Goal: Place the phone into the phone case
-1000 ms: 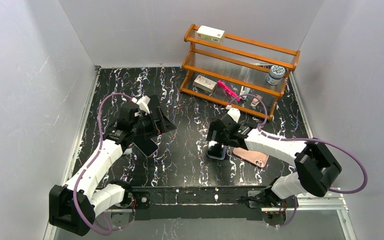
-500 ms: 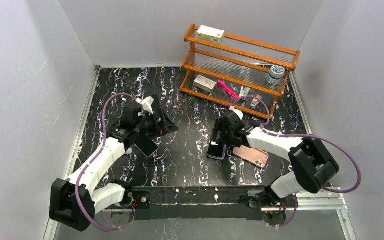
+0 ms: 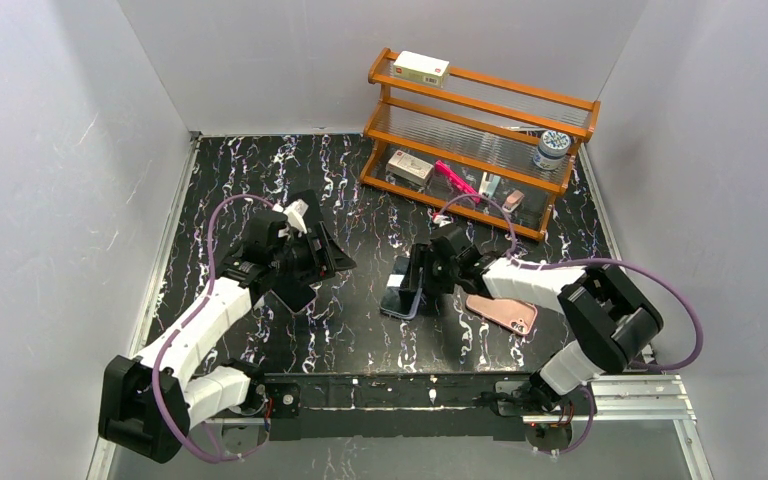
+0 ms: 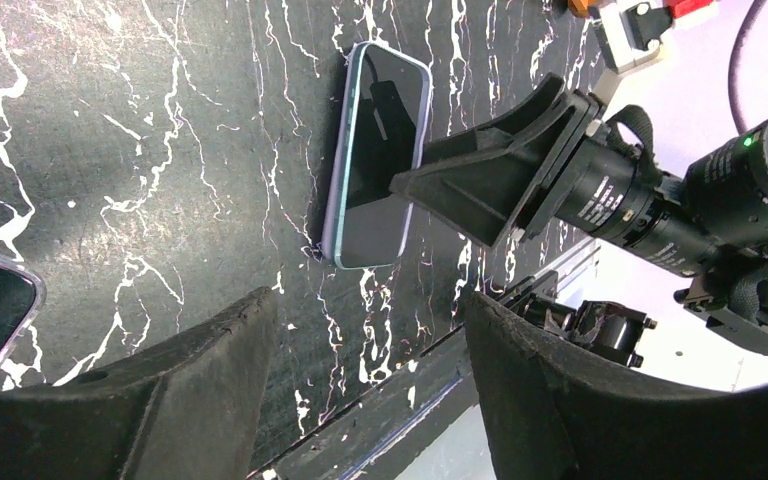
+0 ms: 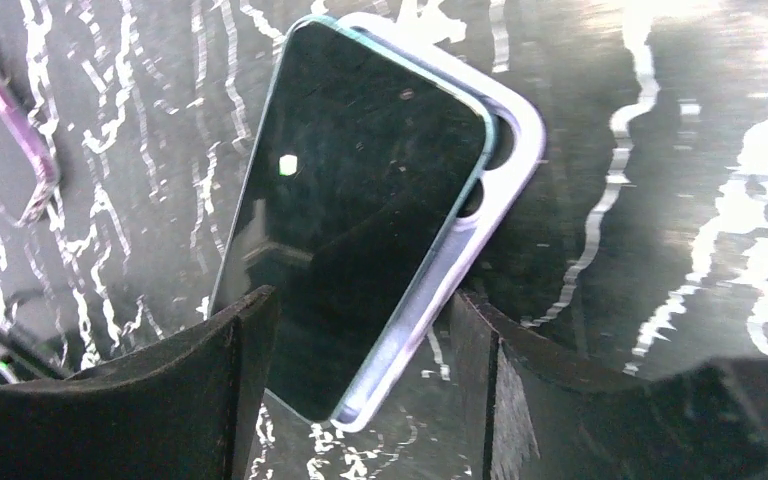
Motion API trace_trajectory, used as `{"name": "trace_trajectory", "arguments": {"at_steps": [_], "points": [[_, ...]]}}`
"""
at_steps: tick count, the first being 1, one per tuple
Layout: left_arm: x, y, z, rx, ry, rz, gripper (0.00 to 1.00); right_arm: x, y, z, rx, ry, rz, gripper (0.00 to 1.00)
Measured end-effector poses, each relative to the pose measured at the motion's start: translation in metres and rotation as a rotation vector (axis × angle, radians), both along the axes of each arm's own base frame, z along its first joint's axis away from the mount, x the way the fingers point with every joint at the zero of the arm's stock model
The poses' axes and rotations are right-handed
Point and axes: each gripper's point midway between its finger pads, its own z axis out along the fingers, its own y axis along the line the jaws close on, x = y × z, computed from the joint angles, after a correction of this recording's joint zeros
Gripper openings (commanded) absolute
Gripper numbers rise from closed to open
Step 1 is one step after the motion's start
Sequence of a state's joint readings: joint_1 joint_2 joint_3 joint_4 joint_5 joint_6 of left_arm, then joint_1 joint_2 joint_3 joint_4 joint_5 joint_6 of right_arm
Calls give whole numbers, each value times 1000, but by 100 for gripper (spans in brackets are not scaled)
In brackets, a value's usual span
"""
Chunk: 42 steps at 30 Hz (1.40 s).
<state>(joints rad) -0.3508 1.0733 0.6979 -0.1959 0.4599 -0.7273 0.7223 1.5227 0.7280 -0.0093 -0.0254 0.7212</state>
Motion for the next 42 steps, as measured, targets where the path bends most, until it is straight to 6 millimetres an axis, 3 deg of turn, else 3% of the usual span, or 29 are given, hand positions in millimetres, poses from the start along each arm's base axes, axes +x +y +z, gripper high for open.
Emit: {"name": "trace_trajectory", "arguments": {"at_steps": [5, 9, 16, 27, 30, 35, 42], "points": [[-1, -1, -7, 6, 24, 1, 63, -17, 29, 1, 49, 10, 93, 70], [-6, -2, -25, 30, 70, -6, 61, -22, 40, 2, 64, 17, 120, 71], [-7, -9, -63, 90, 171, -46, 53, -15, 28, 2, 40, 26, 13, 70], [31, -26, -101, 127, 212, -78, 48, 0, 6, 0, 95, 66, -113, 62], [27, -29, -113, 134, 241, -97, 40, 2, 6, 1, 127, 77, -120, 61], [18, -42, -115, 123, 234, -153, 27, 4, 13, 1, 170, 89, -96, 57], [-17, -59, -112, 116, 208, -197, 19, 0, 22, 0, 208, 105, -32, 48]]}}
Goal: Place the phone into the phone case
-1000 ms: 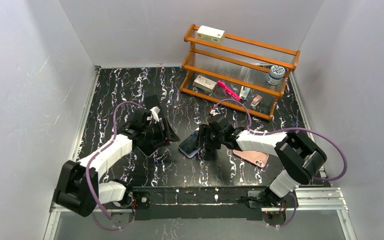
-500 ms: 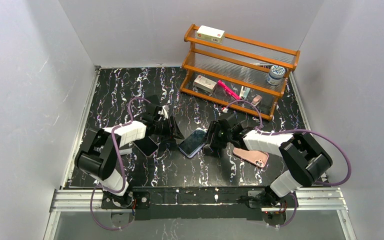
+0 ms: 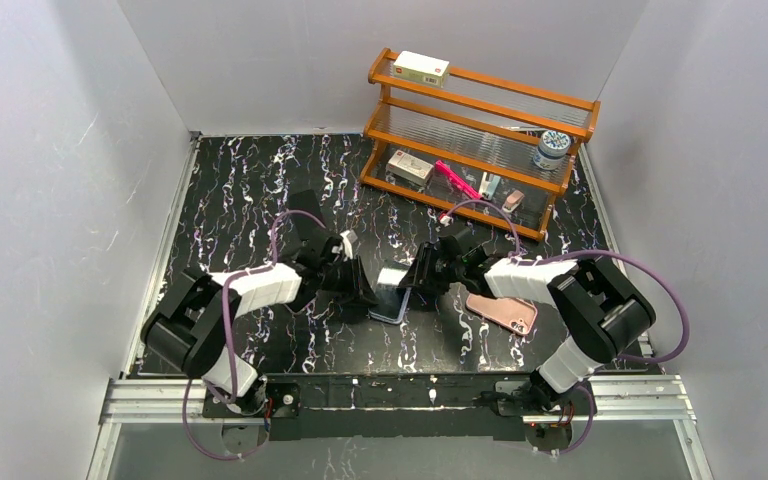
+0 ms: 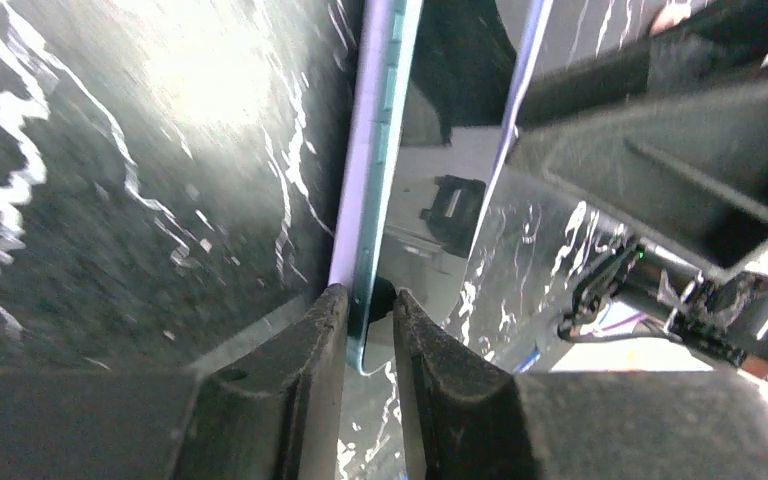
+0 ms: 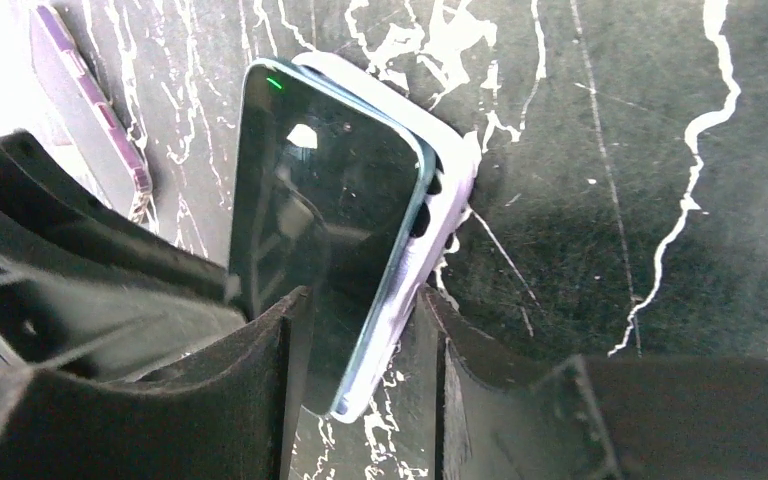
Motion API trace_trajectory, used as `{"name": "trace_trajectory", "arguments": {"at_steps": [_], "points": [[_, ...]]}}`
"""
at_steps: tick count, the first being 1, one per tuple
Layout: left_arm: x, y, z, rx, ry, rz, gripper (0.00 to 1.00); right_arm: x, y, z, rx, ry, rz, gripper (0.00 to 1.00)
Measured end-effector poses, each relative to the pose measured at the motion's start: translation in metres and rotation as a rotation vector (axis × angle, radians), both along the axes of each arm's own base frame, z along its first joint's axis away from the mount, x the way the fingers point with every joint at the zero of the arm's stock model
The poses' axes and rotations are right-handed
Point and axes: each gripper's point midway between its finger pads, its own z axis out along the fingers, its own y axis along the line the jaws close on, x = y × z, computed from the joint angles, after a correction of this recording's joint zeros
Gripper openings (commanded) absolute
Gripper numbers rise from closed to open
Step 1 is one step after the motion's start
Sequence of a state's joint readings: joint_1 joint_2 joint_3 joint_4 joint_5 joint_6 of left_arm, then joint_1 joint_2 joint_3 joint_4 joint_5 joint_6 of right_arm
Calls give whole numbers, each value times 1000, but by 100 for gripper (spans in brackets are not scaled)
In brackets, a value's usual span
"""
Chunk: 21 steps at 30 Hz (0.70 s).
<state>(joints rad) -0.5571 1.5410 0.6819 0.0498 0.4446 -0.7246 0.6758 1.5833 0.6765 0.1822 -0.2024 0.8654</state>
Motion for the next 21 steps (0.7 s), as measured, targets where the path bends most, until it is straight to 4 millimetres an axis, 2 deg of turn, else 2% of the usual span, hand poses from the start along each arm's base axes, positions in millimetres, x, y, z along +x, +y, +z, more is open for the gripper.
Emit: {"name": "trace_trajectory", "arguments": {"at_steps": [4, 8, 15, 21], "points": [[-26, -8, 1, -19, 21, -10, 18, -2, 4, 3, 21, -8, 32, 47], [-36, -18, 3, -38, 33, -12, 19, -4, 3, 3, 19, -17, 51, 47], [-37, -22, 4, -54, 29, 47, 35, -12, -3, 8, 9, -27, 65, 47], [-24, -13, 13, 8, -25, 99, 36, -16, -8, 16, 1, -41, 69, 47]]}}
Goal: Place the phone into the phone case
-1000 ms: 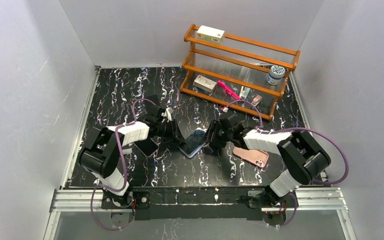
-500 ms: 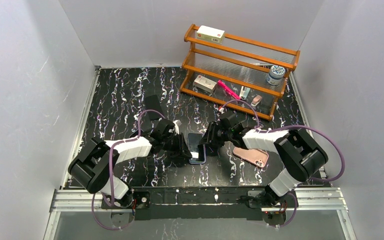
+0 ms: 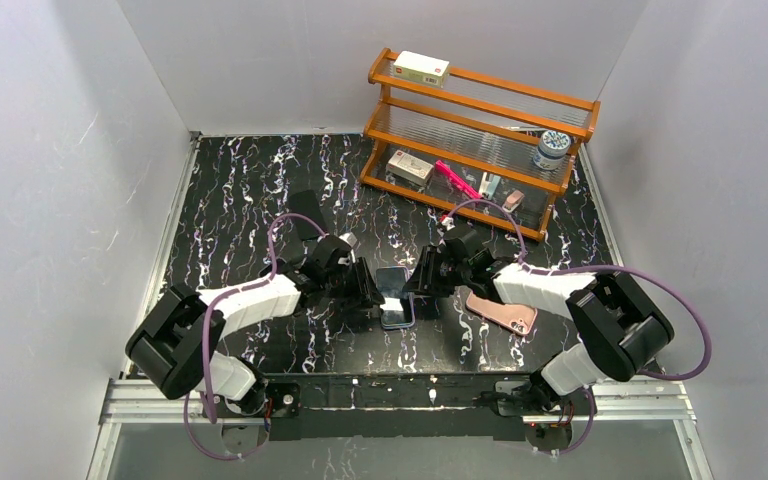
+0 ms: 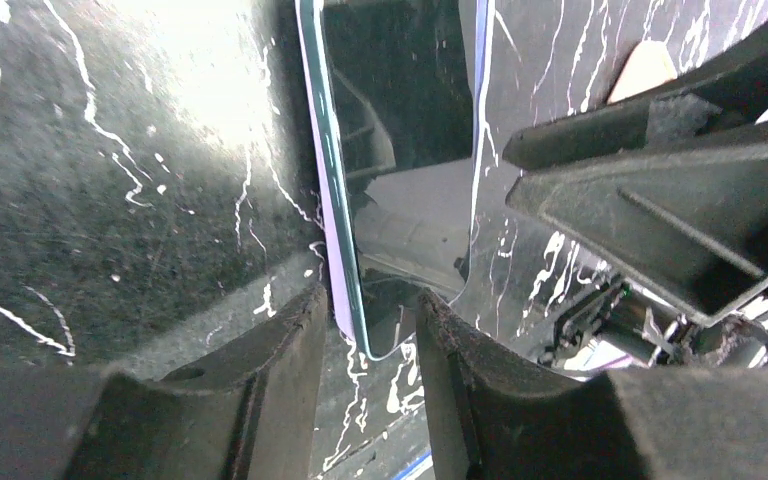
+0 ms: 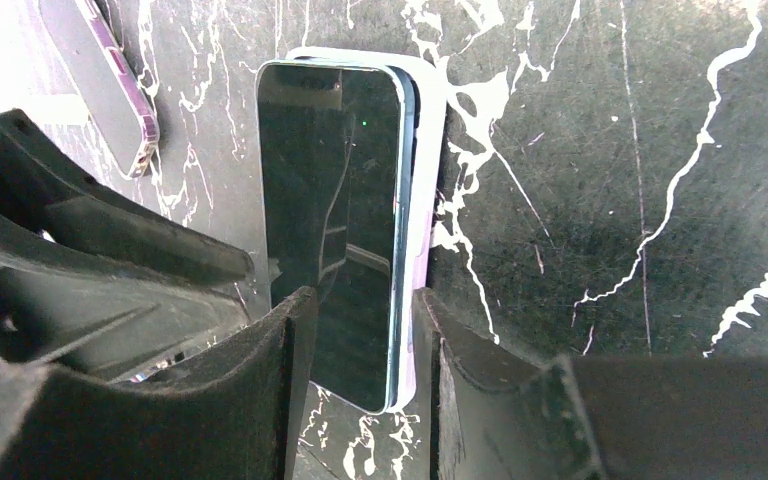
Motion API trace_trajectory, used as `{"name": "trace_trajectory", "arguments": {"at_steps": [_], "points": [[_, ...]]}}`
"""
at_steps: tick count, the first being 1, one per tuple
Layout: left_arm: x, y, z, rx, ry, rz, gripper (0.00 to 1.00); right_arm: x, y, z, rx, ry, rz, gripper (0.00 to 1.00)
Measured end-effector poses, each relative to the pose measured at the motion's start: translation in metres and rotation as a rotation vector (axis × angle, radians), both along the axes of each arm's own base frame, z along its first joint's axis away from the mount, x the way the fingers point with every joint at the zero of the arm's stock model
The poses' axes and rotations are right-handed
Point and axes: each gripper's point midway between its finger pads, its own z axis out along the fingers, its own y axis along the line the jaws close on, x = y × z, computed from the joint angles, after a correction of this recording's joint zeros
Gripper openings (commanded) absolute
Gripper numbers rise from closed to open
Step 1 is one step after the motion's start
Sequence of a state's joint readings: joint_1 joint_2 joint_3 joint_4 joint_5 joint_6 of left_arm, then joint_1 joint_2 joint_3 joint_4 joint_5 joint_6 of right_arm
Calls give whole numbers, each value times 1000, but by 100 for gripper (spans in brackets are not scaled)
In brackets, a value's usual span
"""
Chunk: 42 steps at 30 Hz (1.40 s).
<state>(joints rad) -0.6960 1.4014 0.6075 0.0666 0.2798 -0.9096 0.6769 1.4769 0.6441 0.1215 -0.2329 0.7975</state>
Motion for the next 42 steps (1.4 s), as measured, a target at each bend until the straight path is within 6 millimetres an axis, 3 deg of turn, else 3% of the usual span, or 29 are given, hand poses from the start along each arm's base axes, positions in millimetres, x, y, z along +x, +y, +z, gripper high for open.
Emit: {"name": "trace_trajectory", "arguments": {"at_steps": [6, 12, 17, 24, 32, 42], "points": [[16, 5, 2, 47, -46, 41, 29, -2, -2, -2, -11, 5, 1, 47], [24, 1, -12, 67, -39, 39, 25, 6, -6, -6, 3, 16, -12, 45], [32, -1, -15, 82, -65, 17, 21, 13, -10, -20, -5, 45, -28, 37], [40, -8, -13, 62, -101, -12, 7, 16, 2, -22, 32, 55, 6, 36], [46, -9, -13, 44, -125, -26, 7, 22, 7, -22, 87, 53, 34, 34], [44, -8, -14, 35, -122, -11, 15, 23, 8, -21, 102, 45, 37, 37]]}}
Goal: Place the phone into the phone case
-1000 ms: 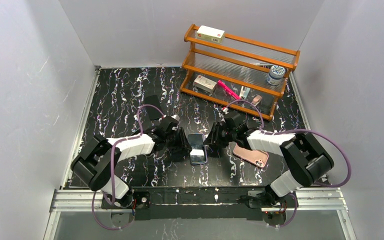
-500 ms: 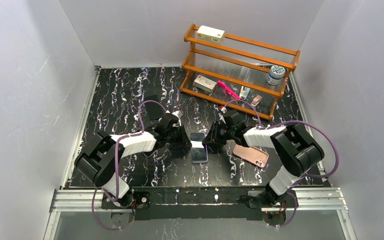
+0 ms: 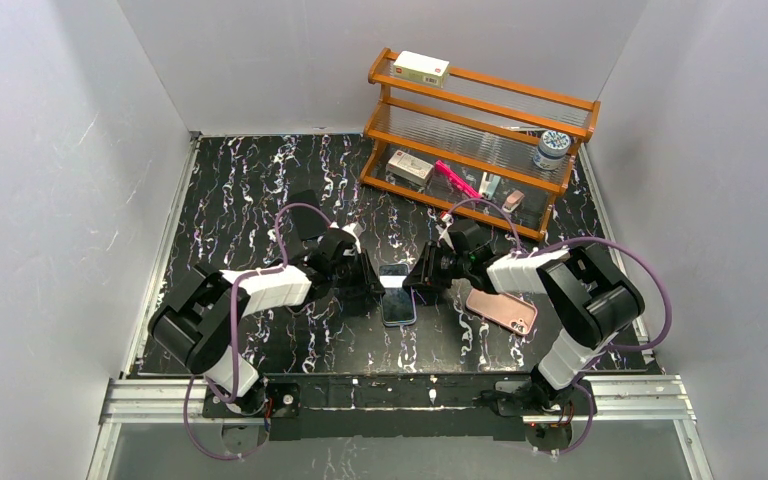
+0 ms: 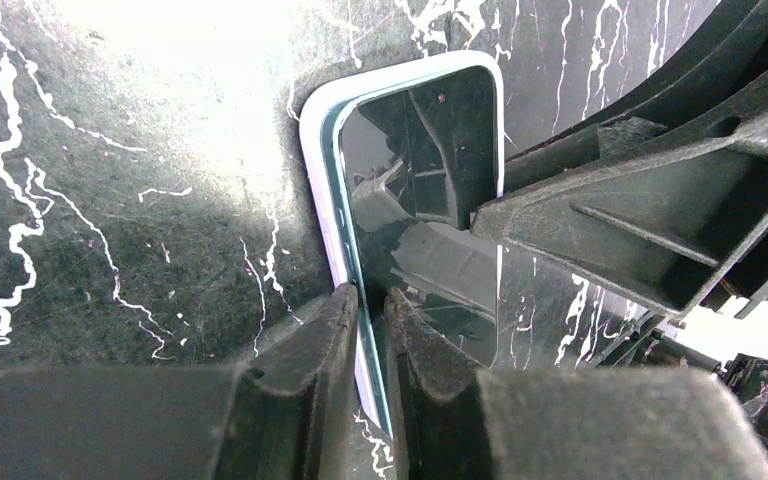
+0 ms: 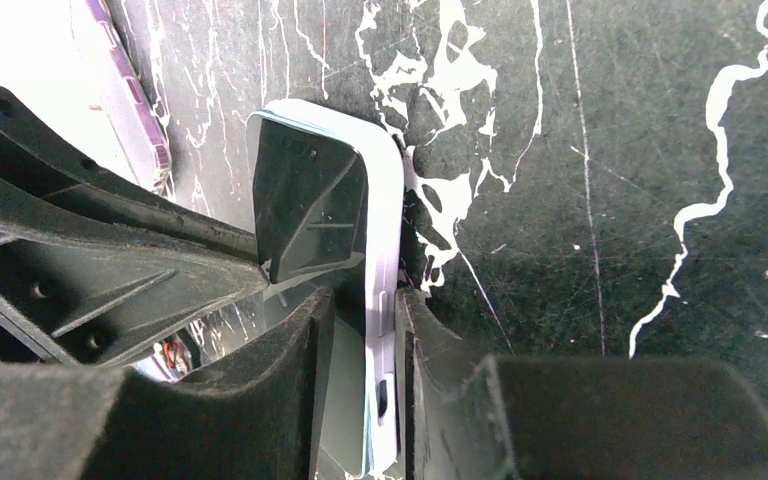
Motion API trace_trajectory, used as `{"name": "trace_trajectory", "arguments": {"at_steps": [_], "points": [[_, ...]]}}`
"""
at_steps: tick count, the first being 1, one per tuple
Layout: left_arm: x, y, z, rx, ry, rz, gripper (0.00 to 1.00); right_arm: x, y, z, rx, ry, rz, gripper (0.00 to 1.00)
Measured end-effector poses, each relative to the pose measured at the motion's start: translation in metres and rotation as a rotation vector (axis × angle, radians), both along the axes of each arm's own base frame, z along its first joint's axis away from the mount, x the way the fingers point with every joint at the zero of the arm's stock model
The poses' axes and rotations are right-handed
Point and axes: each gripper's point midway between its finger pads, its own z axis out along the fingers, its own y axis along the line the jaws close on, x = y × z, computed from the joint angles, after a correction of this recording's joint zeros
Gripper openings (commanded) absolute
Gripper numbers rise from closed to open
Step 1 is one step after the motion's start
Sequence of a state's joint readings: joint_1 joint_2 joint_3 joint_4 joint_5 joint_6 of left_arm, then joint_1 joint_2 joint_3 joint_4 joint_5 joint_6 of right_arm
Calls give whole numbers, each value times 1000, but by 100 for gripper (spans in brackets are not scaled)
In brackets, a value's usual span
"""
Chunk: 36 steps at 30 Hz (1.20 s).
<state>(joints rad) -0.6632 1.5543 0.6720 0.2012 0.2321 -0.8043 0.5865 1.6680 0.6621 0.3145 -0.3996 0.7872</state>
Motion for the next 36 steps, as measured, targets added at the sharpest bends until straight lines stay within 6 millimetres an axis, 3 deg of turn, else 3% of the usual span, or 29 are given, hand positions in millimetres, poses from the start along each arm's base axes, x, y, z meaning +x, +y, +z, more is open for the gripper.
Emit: {"name": "trace_trajectory", "arguments": {"at_steps": [19, 27, 32, 35, 36], "points": [[-8, 3, -1, -53, -13, 27, 14, -4, 13, 12, 155, 47, -12, 39], [-10, 1, -1, -89, -6, 39, 14, -6, 14, 4, 153, 70, -8, 33], [-10, 1, -1, -99, -2, 46, 18, -6, 15, 5, 164, 75, -4, 16], [-10, 1, -1, -105, -1, 50, 28, -6, 16, 7, 171, 73, 1, 2], [-11, 2, 0, -106, 0, 49, 34, -7, 17, 8, 177, 71, 6, 1]]}}
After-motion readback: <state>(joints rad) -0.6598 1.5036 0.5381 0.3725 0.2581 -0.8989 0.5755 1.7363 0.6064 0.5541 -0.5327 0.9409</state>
